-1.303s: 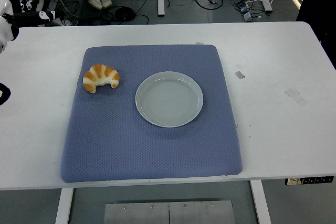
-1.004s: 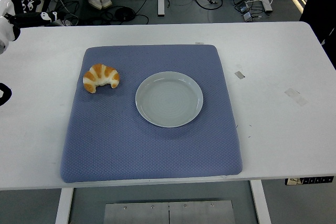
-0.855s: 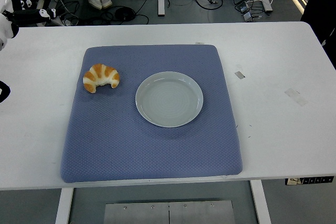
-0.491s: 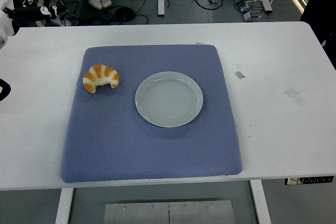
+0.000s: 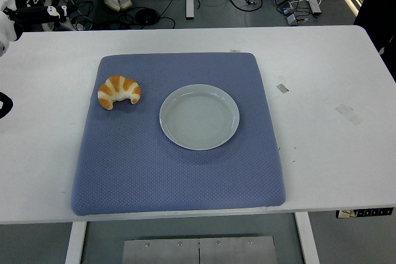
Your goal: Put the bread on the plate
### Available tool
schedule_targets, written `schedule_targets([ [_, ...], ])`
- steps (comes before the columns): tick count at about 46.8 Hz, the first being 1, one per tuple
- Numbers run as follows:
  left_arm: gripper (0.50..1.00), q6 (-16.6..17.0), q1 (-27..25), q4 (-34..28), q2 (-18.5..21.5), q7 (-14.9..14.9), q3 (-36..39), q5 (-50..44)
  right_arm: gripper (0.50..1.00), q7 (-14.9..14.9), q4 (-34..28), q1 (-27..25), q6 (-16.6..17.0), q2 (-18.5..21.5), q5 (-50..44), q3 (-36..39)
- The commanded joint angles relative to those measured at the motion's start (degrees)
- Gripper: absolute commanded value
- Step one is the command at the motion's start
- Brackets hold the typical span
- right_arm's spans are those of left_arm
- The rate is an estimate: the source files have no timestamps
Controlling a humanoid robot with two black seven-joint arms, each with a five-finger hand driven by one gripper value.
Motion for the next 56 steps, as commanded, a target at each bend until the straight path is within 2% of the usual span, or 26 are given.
schedule_targets([
  [1, 0.978, 0.0, -0.1, 0.0, 0.0, 0.0, 0.0, 0.0, 1.000, 0.0, 0.0, 0.0, 0.0, 0.0, 0.0, -0.1],
  [27, 0.978, -1.0, -1.0, -0.1, -0.2, 0.8, 1.1, 0.5, 1.000, 0.0, 0.0, 0.0, 0.0, 0.0, 0.0, 0.0],
  [35, 0.969, -0.7, -3.8, -0.6, 0.0, 6.3, 5.9, 2.3, 1.000, 0.0, 0.0, 0.0, 0.0, 0.0, 0.0, 0.0],
  [43, 0.961, -0.7, -5.9, -3.5, 0.8, 13.6, 8.6, 11.2, 1.000, 0.0, 0.0, 0.0, 0.0, 0.0, 0.0, 0.0],
  [52, 0.961, -0.7, -8.1, -7.0, 2.8, 16.2, 12.0, 16.1, 1.000, 0.0, 0.0, 0.0, 0.0, 0.0, 0.0, 0.0],
  [56, 0.963, -0.7, -8.5, -7.6, 2.6, 18.8, 13.4, 21.8, 1.000, 0.0, 0.0, 0.0, 0.0, 0.0, 0.0, -0.1],
])
